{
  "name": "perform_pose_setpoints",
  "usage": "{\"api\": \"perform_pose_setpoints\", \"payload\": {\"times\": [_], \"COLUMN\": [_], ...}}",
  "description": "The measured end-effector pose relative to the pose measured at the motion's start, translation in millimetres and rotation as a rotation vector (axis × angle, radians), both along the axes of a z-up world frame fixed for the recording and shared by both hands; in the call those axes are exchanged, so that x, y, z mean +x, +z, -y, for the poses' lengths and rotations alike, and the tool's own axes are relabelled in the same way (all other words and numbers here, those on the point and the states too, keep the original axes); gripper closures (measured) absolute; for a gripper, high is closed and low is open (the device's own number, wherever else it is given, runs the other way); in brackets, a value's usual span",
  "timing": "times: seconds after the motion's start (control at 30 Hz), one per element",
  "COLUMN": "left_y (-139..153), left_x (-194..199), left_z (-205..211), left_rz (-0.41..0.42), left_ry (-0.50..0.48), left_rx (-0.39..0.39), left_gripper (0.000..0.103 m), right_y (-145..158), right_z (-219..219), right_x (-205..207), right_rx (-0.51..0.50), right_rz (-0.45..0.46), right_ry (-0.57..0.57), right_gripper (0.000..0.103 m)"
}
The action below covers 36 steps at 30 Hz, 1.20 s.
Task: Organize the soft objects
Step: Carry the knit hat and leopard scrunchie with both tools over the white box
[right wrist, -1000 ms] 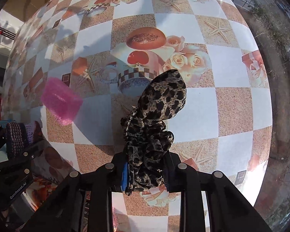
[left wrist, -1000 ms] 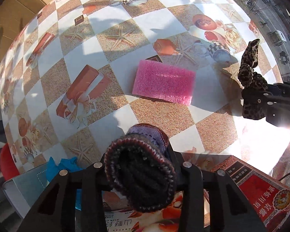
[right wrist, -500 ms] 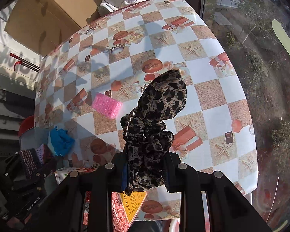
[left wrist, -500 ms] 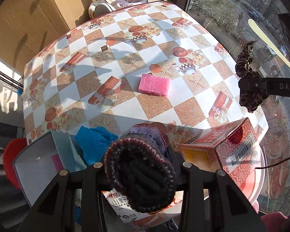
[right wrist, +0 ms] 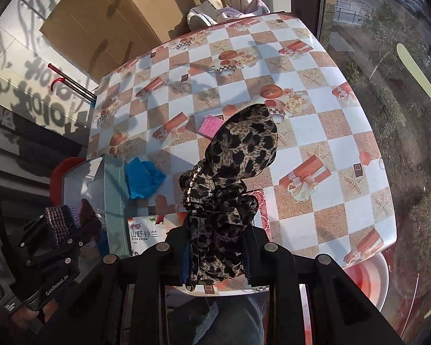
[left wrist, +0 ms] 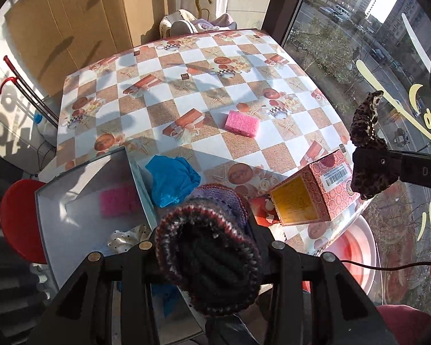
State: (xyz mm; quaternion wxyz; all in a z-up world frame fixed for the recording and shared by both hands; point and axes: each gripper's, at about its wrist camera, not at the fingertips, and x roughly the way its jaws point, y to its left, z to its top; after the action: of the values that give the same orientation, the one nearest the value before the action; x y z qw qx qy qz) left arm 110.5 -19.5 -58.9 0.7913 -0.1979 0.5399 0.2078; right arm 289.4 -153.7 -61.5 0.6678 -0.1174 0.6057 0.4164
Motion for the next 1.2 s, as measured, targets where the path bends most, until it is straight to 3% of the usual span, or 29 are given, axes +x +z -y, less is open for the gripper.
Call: {"api": "perform_pose_setpoints", "payload": {"times": [0.23, 0.67, 0.97, 1.2], "left_y": [5, -4, -18, -23], "left_x": [-54, -156, -183, -184], "left_z": [-19, -38, -34, -31], "left_rz": [-0.009, -0.028, -0.051, -0.054], "left_ry": [0.094, 0.353, 0.431, 0.436], "left_rx": [0.030, 0.006, -0.016, -0.030], "left_gripper": [0.059, 0.059, 0.059, 0.059], "right_y": [4, 6, 2, -2], "right_z": [-32, -105, -129, -135], "right_x": [-51, -137, -185, -198], "right_rx": [0.020, 0.007, -0.028, -0.046], "right_rz": [-0.025, -0.022, 0.006, 0.009], "right_ry": [0.111, 0.417, 0.600, 0.656], "right_gripper": [0.074, 0.074, 0.074, 0.074]}}
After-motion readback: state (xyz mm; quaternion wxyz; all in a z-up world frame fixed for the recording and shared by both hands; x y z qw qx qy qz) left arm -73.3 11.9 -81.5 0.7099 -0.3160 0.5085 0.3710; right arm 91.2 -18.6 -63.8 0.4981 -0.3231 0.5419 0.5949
